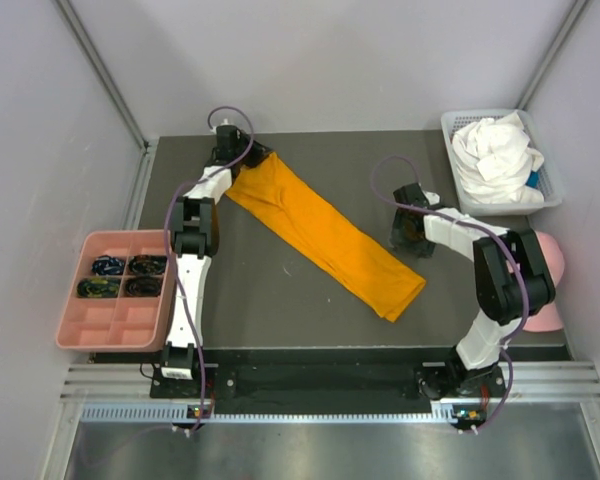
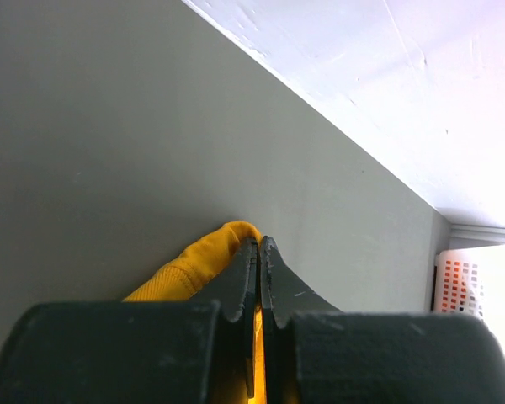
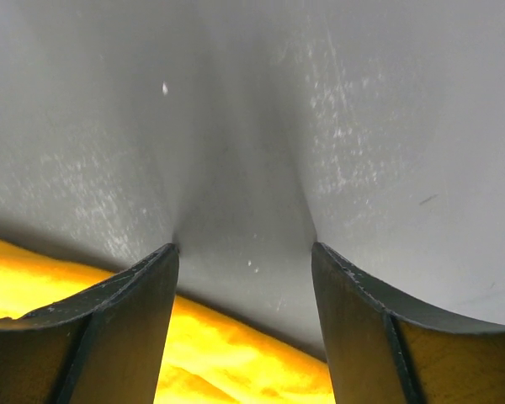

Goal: Fold and stack the t-shirts
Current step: Rotate the tshirt 90 degrees

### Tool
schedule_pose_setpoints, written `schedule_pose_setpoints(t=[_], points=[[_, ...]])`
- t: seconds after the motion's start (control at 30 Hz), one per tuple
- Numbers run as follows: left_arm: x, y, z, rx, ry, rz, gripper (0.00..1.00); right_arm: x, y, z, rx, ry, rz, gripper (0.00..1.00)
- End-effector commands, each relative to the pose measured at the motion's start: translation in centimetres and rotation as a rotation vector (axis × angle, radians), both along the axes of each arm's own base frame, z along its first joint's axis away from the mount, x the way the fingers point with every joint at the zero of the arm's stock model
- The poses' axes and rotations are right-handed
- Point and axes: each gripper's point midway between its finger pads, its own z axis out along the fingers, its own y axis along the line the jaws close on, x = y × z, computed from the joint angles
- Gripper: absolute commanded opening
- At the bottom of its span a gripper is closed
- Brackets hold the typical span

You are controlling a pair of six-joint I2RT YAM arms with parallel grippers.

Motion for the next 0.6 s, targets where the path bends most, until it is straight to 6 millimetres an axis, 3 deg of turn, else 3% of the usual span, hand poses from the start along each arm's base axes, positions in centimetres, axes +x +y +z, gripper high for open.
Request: schedule_pose_setpoints(t=[0.0, 0.37, 0.57], points=[[1.2, -0.1, 3.0, -0.014, -0.104, -0.008, 0.00, -3.2, 0.5, -0.9, -0.032, 0.078, 0.061, 0.65], [1.2, -0.2, 3.5, -0.028, -0.118, -0.016, 0.00, -6.8, 6.1, -1.2, -0.057, 0.120, 0.238, 0.66], [1.3, -0.2, 3.5, -0.020, -0.128, -0.016, 0.00, -8.8, 7.7, -1.9, -0.056, 0.149, 0.269, 0.66]])
